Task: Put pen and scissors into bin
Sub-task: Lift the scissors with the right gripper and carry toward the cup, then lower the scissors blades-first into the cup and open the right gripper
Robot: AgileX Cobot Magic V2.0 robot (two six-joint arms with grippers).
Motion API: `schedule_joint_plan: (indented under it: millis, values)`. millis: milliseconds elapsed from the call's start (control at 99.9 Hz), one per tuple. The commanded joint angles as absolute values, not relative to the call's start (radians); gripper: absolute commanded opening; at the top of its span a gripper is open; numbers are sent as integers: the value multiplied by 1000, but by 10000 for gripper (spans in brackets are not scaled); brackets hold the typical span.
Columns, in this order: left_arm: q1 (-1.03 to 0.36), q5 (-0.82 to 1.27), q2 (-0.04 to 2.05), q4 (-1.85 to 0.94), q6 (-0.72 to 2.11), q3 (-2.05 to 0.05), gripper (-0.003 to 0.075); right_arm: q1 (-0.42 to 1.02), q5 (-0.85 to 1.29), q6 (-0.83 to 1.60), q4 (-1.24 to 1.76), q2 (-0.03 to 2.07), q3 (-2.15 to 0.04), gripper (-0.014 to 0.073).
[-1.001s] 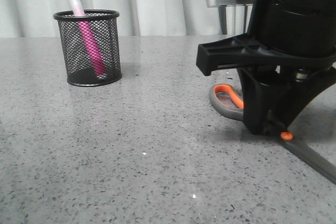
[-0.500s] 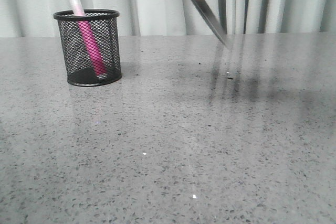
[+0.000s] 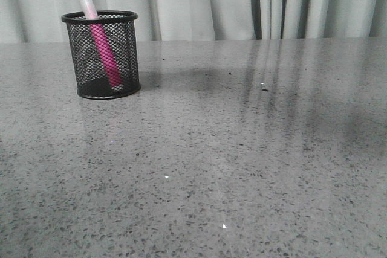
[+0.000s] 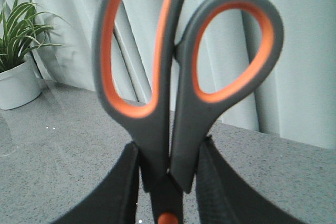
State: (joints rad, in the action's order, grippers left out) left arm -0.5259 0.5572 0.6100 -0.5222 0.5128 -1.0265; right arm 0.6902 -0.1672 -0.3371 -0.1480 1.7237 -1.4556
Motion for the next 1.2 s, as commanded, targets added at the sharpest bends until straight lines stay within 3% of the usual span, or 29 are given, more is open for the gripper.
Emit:
schedule_joint_plan:
  millis: [0,540,660,781,901,1121,1191]
  values:
    - [-535,503,614,-542,512,-1054,282,689,-316,-325,-158,1727,-1483,-71]
    - [-535,518,566,-455,512,-1054,282,689,-271,-325,-160,1854,-1440,-50]
    - [-535,518,565,-450,512,-1054,282,689,-274,-325,-160,1854,-1440,97]
    - [-535,516,565,-448,512,-1054,282,691,-274,-325,-156,1847,-1440,311]
    - [-535,516,559,-417,496,-1054,277,691,-265,-325,-154,1808,-1440,404]
    - [-535,510,496,-87,222,-1026,69,682,-118,-325,-157,1644,-1440,398]
    - [-535,510,455,32,140,-988,19,678,-74,-325,-204,1581,-1440,347]
